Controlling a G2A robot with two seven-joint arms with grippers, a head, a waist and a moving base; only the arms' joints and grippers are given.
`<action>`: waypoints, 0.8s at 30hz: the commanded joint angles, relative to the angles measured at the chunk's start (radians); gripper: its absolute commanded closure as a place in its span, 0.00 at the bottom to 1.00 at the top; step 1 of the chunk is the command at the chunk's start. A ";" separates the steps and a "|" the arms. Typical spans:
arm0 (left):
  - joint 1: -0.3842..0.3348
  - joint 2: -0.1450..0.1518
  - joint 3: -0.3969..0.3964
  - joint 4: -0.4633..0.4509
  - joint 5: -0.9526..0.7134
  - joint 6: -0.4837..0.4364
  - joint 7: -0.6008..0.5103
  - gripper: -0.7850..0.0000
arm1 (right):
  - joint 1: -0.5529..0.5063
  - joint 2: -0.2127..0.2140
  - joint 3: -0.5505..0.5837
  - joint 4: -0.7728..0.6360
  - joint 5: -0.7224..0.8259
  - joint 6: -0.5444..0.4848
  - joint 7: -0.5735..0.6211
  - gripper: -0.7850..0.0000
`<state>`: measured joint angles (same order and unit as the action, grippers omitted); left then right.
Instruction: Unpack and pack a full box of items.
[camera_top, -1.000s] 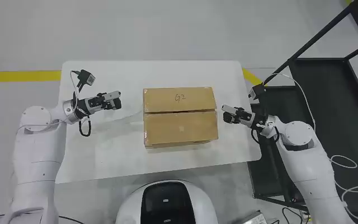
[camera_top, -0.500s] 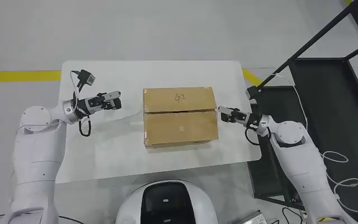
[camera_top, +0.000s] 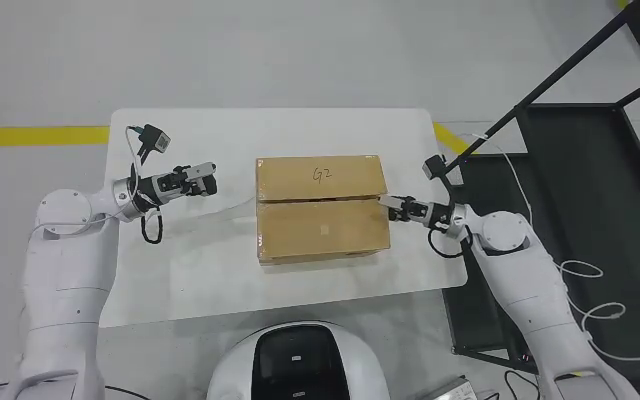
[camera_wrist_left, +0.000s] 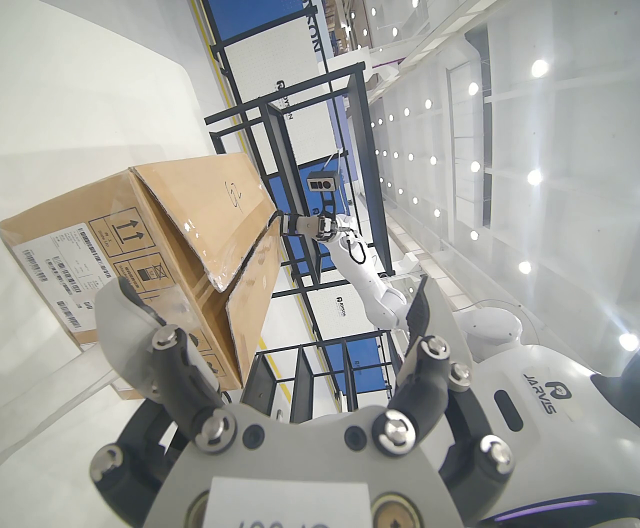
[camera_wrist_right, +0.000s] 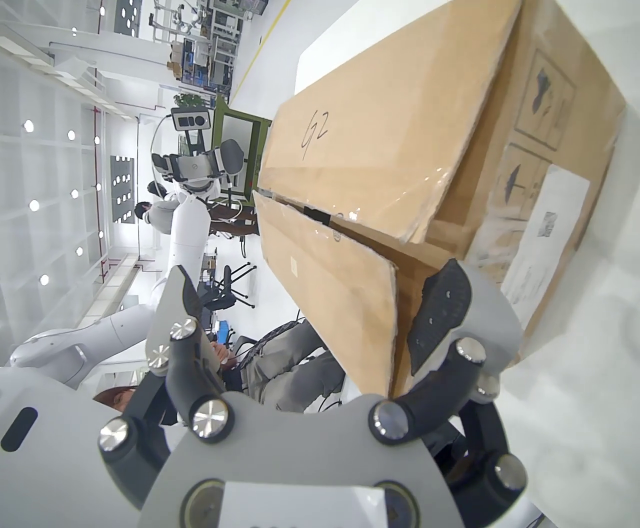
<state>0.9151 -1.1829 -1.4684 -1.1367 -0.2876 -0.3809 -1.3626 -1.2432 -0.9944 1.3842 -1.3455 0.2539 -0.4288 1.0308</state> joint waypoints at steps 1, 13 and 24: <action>0.000 0.000 0.000 0.000 0.000 0.000 0.000 0.00 | 0.004 -0.001 -0.008 0.006 0.020 -0.004 0.022 0.00; 0.000 0.000 0.000 0.000 0.000 0.000 0.000 0.00 | 0.014 0.012 0.029 0.044 0.210 -0.043 0.238 0.00; 0.000 0.000 0.000 0.000 0.000 0.000 0.000 0.00 | -0.051 0.041 0.053 -0.097 0.341 0.034 0.395 0.00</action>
<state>0.9151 -1.1829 -1.4684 -1.1367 -0.2876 -0.3809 -1.3626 -1.2844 -0.9573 1.4337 -1.4224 0.5974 -0.3974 1.4228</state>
